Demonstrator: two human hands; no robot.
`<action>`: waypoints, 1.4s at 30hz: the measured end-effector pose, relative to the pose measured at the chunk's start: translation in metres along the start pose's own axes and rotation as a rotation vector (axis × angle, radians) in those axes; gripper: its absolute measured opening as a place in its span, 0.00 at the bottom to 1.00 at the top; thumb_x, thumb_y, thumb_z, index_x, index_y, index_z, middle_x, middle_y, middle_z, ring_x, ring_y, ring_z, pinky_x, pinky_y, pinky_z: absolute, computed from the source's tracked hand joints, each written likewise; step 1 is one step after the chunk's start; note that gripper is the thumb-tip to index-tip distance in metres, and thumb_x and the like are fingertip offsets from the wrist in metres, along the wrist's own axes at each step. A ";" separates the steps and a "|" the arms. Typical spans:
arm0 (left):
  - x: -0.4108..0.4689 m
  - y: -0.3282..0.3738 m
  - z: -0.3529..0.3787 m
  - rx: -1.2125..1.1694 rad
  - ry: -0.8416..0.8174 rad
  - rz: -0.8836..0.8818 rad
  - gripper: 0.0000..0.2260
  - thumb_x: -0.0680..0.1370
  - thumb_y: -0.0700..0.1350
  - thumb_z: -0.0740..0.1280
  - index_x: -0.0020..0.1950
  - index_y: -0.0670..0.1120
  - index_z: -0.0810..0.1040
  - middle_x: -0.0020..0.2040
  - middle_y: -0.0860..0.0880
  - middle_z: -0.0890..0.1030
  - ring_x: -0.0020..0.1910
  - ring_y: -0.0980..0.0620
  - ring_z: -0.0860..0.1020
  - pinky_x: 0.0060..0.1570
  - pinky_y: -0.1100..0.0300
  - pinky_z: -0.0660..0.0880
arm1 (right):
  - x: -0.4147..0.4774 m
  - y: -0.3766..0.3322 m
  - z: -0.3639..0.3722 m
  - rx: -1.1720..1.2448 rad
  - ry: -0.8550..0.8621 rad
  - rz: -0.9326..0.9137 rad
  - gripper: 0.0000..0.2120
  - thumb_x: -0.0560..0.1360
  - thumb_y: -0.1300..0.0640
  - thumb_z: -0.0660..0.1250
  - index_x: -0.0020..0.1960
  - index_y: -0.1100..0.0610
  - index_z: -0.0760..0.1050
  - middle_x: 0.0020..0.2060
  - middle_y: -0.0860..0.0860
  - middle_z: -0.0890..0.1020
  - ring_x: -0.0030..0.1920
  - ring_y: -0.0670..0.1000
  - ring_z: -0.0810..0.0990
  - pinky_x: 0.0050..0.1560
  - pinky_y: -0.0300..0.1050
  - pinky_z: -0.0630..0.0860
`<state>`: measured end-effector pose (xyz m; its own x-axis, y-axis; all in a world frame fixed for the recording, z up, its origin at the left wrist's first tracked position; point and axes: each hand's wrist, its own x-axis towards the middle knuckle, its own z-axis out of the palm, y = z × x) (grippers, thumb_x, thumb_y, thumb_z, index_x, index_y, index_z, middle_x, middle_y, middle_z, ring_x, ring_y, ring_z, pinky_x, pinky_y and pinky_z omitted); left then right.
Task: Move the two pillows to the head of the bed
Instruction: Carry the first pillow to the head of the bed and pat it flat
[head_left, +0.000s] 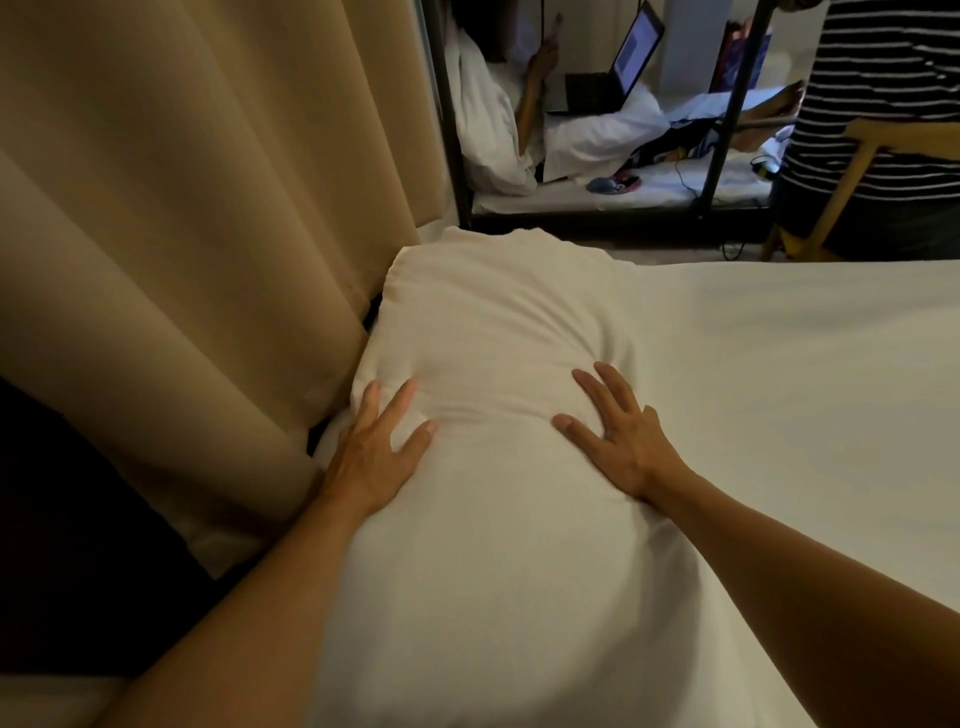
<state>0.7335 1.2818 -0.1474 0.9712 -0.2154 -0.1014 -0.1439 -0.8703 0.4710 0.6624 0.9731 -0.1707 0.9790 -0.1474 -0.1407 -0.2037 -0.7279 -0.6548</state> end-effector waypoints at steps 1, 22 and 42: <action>-0.001 -0.002 0.004 -0.015 -0.015 -0.008 0.32 0.71 0.74 0.52 0.74 0.72 0.49 0.80 0.55 0.47 0.77 0.42 0.55 0.74 0.48 0.57 | 0.000 0.002 0.003 -0.005 -0.004 0.014 0.39 0.69 0.20 0.48 0.76 0.32 0.49 0.79 0.35 0.45 0.75 0.60 0.61 0.74 0.56 0.55; 0.003 0.078 -0.012 0.286 -0.054 0.278 0.26 0.81 0.61 0.50 0.79 0.61 0.48 0.80 0.58 0.45 0.79 0.53 0.44 0.74 0.47 0.47 | 0.005 -0.049 -0.015 -0.343 0.041 -0.152 0.32 0.78 0.31 0.39 0.80 0.40 0.45 0.81 0.44 0.45 0.80 0.56 0.40 0.77 0.63 0.46; -0.084 0.031 0.016 0.290 0.040 0.295 0.27 0.80 0.63 0.45 0.79 0.61 0.45 0.80 0.56 0.44 0.78 0.55 0.40 0.76 0.49 0.46 | -0.100 -0.034 0.016 -0.277 0.066 -0.086 0.31 0.77 0.31 0.36 0.79 0.36 0.43 0.80 0.41 0.42 0.80 0.49 0.37 0.78 0.58 0.43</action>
<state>0.6448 1.2655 -0.1379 0.8862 -0.4618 0.0381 -0.4591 -0.8638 0.2076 0.5714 1.0234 -0.1463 0.9928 -0.1137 -0.0387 -0.1191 -0.8934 -0.4331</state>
